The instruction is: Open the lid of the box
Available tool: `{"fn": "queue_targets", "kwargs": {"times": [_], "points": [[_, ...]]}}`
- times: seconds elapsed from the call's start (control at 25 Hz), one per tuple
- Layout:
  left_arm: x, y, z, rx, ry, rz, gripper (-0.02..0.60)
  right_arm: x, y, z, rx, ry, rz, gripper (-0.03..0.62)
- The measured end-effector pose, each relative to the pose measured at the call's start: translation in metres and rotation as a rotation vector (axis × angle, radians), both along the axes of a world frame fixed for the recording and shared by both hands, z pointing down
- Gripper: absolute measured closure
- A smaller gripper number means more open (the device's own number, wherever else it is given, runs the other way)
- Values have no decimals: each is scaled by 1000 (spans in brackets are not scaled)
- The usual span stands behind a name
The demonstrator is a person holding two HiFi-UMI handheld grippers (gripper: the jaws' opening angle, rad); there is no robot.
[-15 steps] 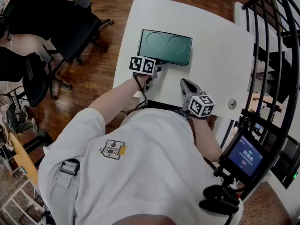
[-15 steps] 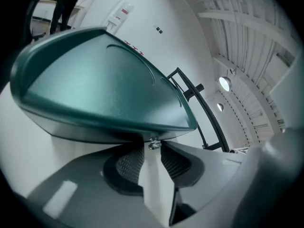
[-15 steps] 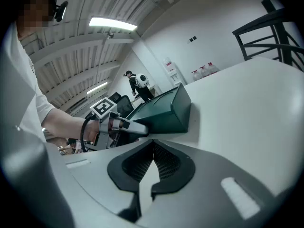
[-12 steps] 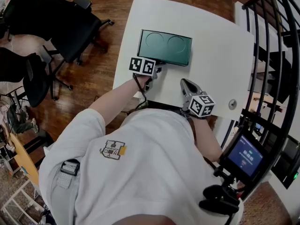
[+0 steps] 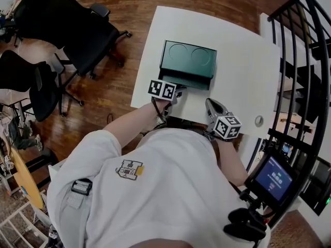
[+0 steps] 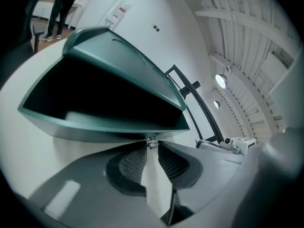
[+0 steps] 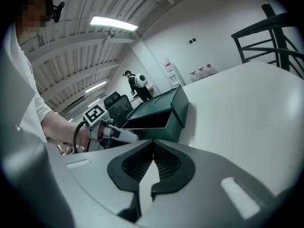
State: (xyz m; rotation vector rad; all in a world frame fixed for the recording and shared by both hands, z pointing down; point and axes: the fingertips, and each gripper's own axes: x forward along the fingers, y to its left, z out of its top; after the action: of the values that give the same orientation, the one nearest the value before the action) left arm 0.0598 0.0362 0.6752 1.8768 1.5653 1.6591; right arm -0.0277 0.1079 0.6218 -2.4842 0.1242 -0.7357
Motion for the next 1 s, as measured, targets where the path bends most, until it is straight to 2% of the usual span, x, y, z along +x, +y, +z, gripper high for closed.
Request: {"fn": "queue_targets", "kwargs": {"times": [0.32, 0.72, 0.88, 0.92, 1.0], "points": [[-34, -15, 3, 5, -52, -1, 506, -16, -1, 3, 9, -27, 3, 594], [-34, -15, 11, -5, -69, -36, 506, -15, -4, 6, 14, -28, 6, 594], [-36, -16, 8, -34, -56, -28, 503, -14, -3, 6, 19, -20, 6, 594], [-39, -19, 5, -46, -55, -17, 471, -15, -3, 6, 21, -18, 3, 594], [-47, -26, -2, -81, -54, 15, 465, -16, -5, 8, 25, -18, -6, 594]]}}
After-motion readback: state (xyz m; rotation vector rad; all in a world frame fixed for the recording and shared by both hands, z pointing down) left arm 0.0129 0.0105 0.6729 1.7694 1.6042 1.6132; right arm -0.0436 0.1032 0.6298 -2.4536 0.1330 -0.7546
